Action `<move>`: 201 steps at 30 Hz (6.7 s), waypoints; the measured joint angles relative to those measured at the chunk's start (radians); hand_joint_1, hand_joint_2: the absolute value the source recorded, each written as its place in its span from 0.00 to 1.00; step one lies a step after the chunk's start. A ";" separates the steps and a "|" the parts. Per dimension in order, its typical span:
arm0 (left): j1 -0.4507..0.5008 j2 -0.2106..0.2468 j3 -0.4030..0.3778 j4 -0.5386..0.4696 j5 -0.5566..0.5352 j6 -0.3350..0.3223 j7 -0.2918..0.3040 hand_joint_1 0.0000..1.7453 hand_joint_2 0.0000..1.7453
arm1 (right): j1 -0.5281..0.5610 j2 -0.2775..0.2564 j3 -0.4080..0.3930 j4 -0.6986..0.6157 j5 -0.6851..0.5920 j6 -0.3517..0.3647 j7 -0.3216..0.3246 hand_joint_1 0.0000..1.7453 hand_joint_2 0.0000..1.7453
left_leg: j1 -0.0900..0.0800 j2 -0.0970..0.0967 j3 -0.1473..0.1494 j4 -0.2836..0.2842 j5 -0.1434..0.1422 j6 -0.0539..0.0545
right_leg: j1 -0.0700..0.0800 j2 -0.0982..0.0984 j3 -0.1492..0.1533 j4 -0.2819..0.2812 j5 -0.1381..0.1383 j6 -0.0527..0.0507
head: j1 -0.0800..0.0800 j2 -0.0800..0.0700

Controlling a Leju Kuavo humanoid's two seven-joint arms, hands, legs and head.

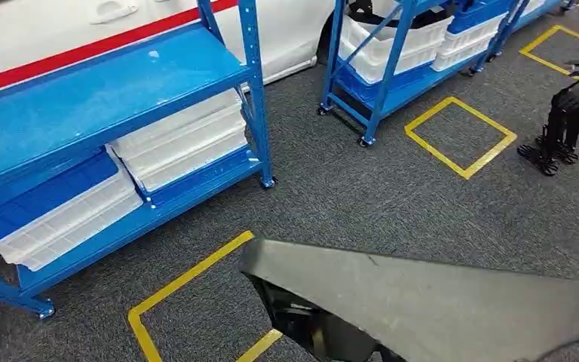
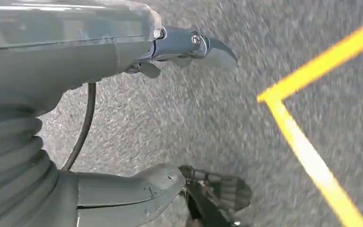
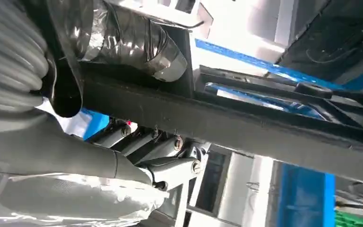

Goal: Take the parts from the cabinet and place them on the table.

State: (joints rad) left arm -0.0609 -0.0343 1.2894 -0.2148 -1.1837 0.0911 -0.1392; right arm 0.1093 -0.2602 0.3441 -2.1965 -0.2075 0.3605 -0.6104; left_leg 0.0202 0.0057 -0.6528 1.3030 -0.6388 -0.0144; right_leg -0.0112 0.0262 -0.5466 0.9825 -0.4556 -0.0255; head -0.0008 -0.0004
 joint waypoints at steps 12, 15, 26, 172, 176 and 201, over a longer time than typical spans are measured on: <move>-0.006 0.026 -0.001 0.000 0.041 -0.049 -0.019 0.00 1.00 | 0.040 0.033 -0.034 0.017 -0.052 0.133 -0.046 0.82 1.00 | 0.001 -0.014 0.139 -0.336 0.168 0.053 | -0.002 -0.008 -0.075 0.134 -0.078 0.048 | 0.001 0.000; -0.001 0.033 0.003 0.000 0.054 -0.038 -0.037 0.00 1.00 | 0.042 0.043 -0.052 0.031 -0.058 0.156 -0.055 0.82 1.00 | -0.003 0.030 0.137 -0.335 0.166 0.053 | -0.011 -0.017 -0.172 0.328 -0.148 0.060 | 0.001 0.000; -0.023 0.042 0.018 0.000 0.071 -0.037 -0.077 0.00 1.00 | 0.036 0.048 -0.087 0.058 -0.080 0.191 -0.051 0.82 1.00 | 0.000 0.053 0.140 -0.288 0.111 0.001 | -0.004 -0.044 -0.012 0.007 0.000 0.007 | 0.000 0.000; -0.028 0.010 0.047 0.001 0.135 -0.130 -0.132 0.00 1.00 | -0.141 0.165 0.172 0.086 -0.125 0.130 0.055 0.82 1.00 | 0.006 0.054 0.125 -0.315 0.153 0.038 | -0.005 -0.030 -0.135 0.219 -0.053 0.054 | 0.001 0.000; -0.031 0.006 0.050 0.001 0.142 -0.133 -0.130 0.00 1.00 | -0.142 0.164 0.173 0.087 -0.130 0.144 0.052 0.82 1.00 | 0.002 0.084 0.152 -0.319 0.132 0.015 | 0.014 -0.091 -0.041 0.025 0.007 0.030 | 0.001 0.000; -0.029 -0.005 0.069 0.001 0.155 -0.157 -0.133 0.00 1.00 | -0.135 0.155 0.160 0.098 -0.108 0.140 0.038 0.82 1.00 | 0.005 0.048 0.135 -0.333 0.158 0.044 | -0.007 -0.021 -0.189 0.315 -0.112 0.056 | 0.002 0.000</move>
State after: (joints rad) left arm -0.0895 -0.0397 1.3588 -0.2136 -1.0285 -0.0660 -0.2724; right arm -0.0257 -0.1049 0.5039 -2.0981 -0.3159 0.5005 -0.5722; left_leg 0.0253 0.0533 -0.5177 0.9696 -0.4807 0.0294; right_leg -0.0182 0.0050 -0.7354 1.2978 -0.5672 0.0307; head 0.0008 -0.0004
